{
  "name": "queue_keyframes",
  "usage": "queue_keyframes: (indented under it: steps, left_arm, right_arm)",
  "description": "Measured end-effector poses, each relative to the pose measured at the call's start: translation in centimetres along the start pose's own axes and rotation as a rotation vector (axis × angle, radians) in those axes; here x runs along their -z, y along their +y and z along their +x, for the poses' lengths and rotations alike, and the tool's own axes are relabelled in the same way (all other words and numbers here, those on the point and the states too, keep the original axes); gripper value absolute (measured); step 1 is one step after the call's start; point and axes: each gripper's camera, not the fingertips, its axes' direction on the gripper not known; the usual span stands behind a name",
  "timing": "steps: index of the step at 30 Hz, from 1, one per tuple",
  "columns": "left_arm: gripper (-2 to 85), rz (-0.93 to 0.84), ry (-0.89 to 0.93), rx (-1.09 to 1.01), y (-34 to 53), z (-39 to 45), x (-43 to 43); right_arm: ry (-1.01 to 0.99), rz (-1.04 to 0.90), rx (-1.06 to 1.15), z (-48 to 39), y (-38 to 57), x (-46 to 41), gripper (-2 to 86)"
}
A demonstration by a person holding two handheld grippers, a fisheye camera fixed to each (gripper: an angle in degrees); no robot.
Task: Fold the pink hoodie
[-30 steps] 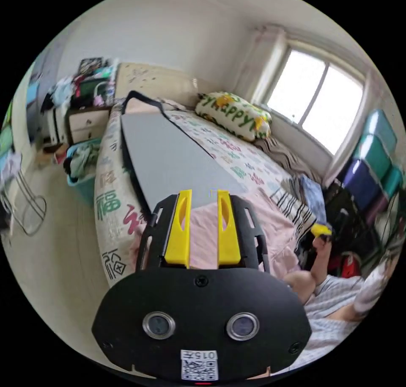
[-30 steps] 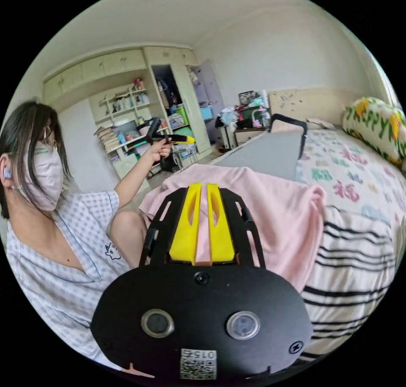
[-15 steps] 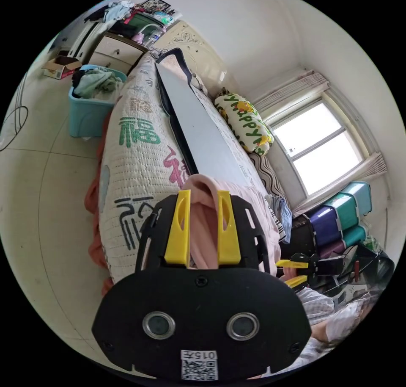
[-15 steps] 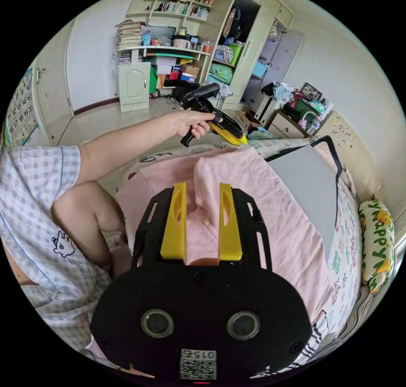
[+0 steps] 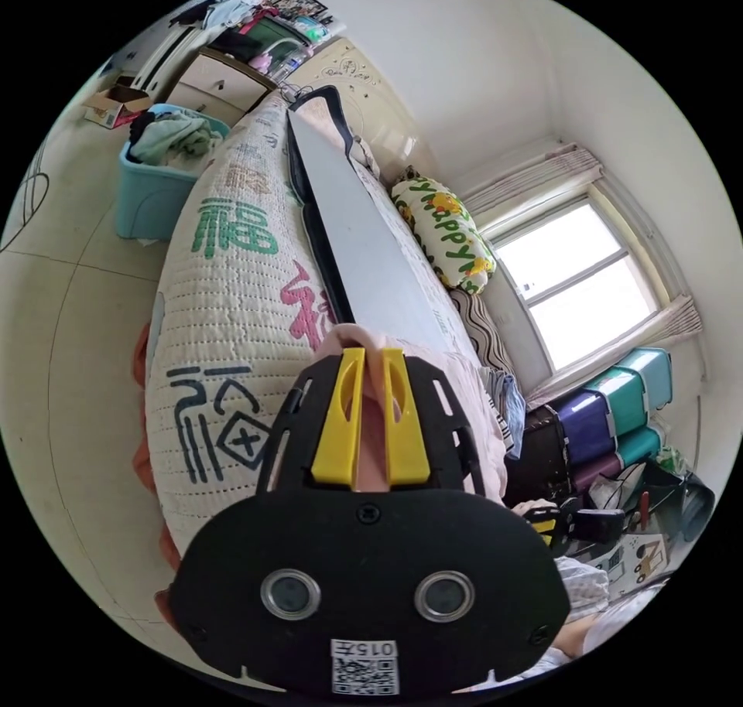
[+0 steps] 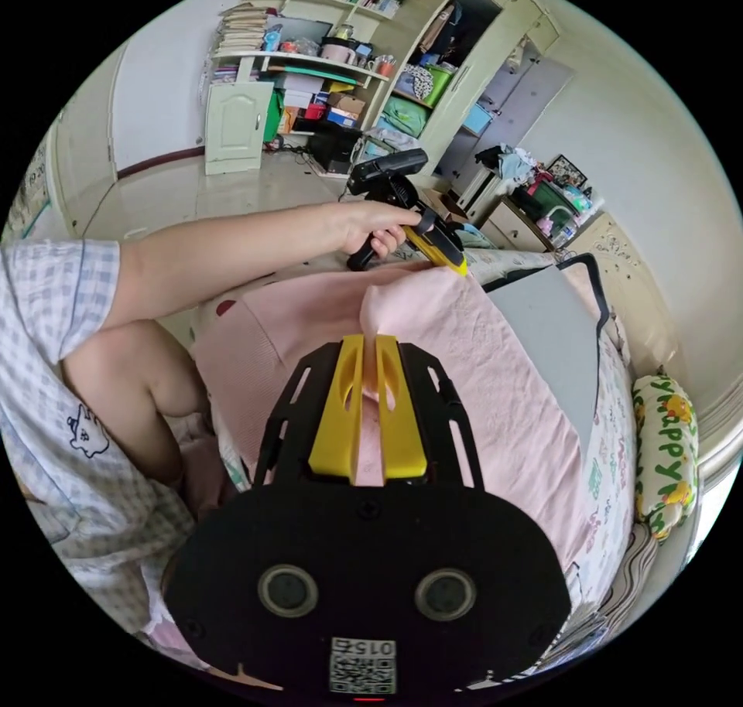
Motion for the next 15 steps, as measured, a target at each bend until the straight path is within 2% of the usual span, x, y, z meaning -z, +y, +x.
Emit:
queue_keyframes:
  steps: [3, 7, 12, 15]
  left_arm:
    - [1.9, 0.0, -0.016, -0.031, 0.2, 1.2, 0.0]
    - [1.4, -0.09, -0.129, -0.076, 0.0, 2.1, -2.2]
    - [1.7, -0.092, -0.106, -0.072, 0.0, 3.0, -2.5]
    - [2.1, -0.09, -0.142, -0.09, -0.2, 4.9, -2.6]
  right_arm:
    - [-0.08, 0.008, -0.008, 1.4, 1.3, 0.8, 2.8]
    - [-0.137, -0.041, -0.008, 2.4, 2.0, -0.9, 2.8]
    - [-0.215, -0.013, -0.077, 4.9, 2.8, 0.2, 2.7]
    - [-0.192, 0.008, -0.092, 5.7, 3.8, 1.9, 2.6]
